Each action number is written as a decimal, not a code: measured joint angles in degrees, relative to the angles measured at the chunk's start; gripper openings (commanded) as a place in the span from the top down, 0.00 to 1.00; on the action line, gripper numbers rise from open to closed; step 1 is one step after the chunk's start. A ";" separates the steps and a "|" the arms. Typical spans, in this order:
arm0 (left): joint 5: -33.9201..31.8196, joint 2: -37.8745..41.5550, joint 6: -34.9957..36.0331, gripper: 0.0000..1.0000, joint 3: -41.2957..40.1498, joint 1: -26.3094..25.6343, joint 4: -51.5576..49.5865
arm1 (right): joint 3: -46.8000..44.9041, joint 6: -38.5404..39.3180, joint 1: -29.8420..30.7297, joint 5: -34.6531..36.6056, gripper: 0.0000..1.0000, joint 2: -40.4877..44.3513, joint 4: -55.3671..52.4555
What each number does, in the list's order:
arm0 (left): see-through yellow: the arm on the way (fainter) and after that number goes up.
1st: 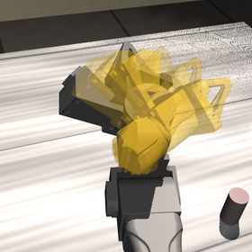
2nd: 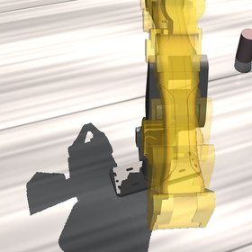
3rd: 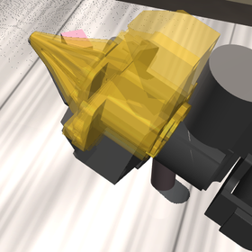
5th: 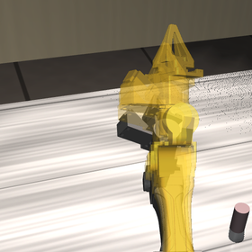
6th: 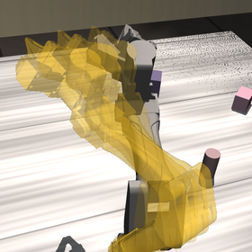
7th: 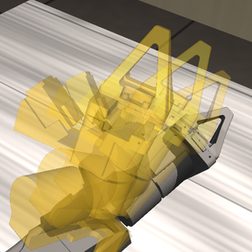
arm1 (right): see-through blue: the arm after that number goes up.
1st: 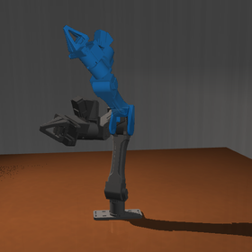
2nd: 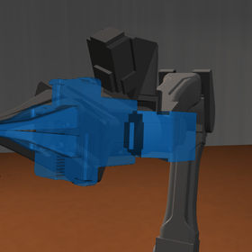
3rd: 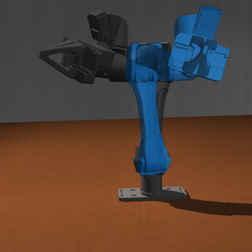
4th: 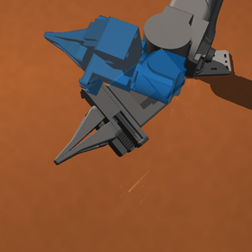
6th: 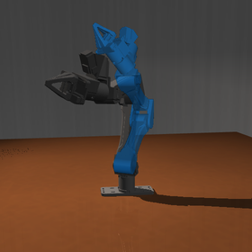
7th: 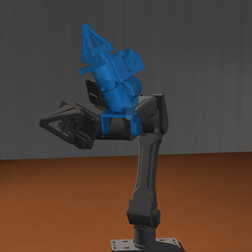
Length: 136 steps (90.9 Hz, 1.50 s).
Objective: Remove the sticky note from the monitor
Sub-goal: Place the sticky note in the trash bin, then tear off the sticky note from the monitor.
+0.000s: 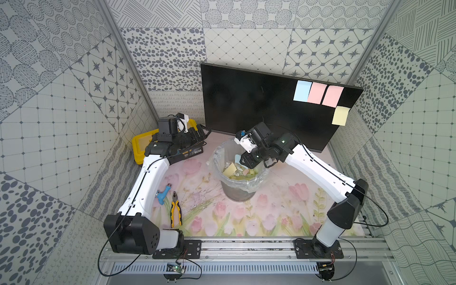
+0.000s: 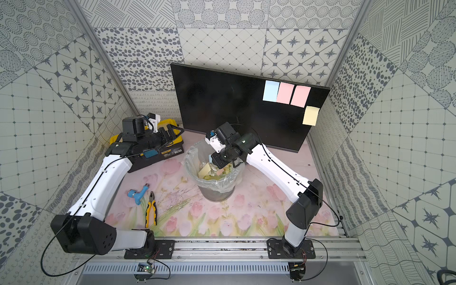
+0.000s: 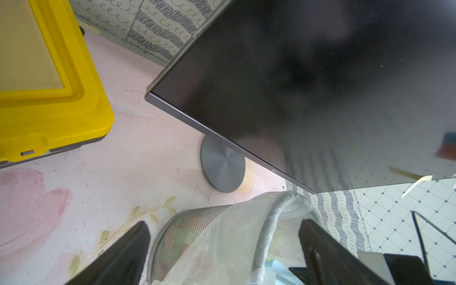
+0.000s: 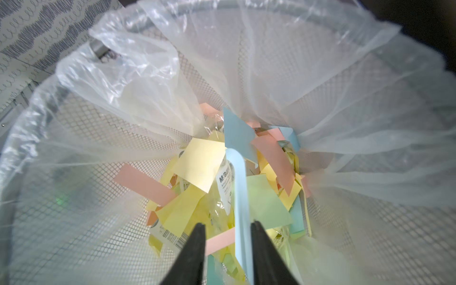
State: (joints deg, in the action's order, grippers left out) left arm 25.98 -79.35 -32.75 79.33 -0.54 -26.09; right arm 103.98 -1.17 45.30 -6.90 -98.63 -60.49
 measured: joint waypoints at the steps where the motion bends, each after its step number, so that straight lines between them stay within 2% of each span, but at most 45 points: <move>1: 0.00 0.00 0.00 0.01 0.00 0.00 0.00 | 0.00 -0.52 0.00 0.11 0.44 0.00 -0.09; 17: 0.35 0.00 0.04 0.01 -0.11 0.00 0.00 | 0.48 0.31 0.00 1.66 0.23 -0.04 -0.46; 28: 0.87 0.00 0.09 0.01 -0.17 0.00 0.00 | 0.59 0.61 0.02 2.56 0.17 0.02 -0.50; 62: 1.36 0.02 0.26 0.01 -0.17 0.00 0.02 | 2.12 1.92 0.00 14.88 0.12 2.45 -3.23; 97: 4.37 0.02 0.68 0.01 2.10 -0.94 0.96 | 3.30 1.68 -0.90 14.91 0.12 9.16 -2.95; 116: 5.60 -0.92 2.71 0.01 8.22 -6.93 2.84 | 1.92 -0.20 -7.08 13.79 0.13 18.08 -0.44; 136: 5.66 -4.42 6.05 0.01 14.27 -15.28 6.14 | -8.50 -4.81 -20.57 7.23 0.14 32.02 6.29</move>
State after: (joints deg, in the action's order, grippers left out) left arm 31.64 -83.77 -26.70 93.60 -15.81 -19.94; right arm 95.48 -5.98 24.73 0.34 -66.61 -54.19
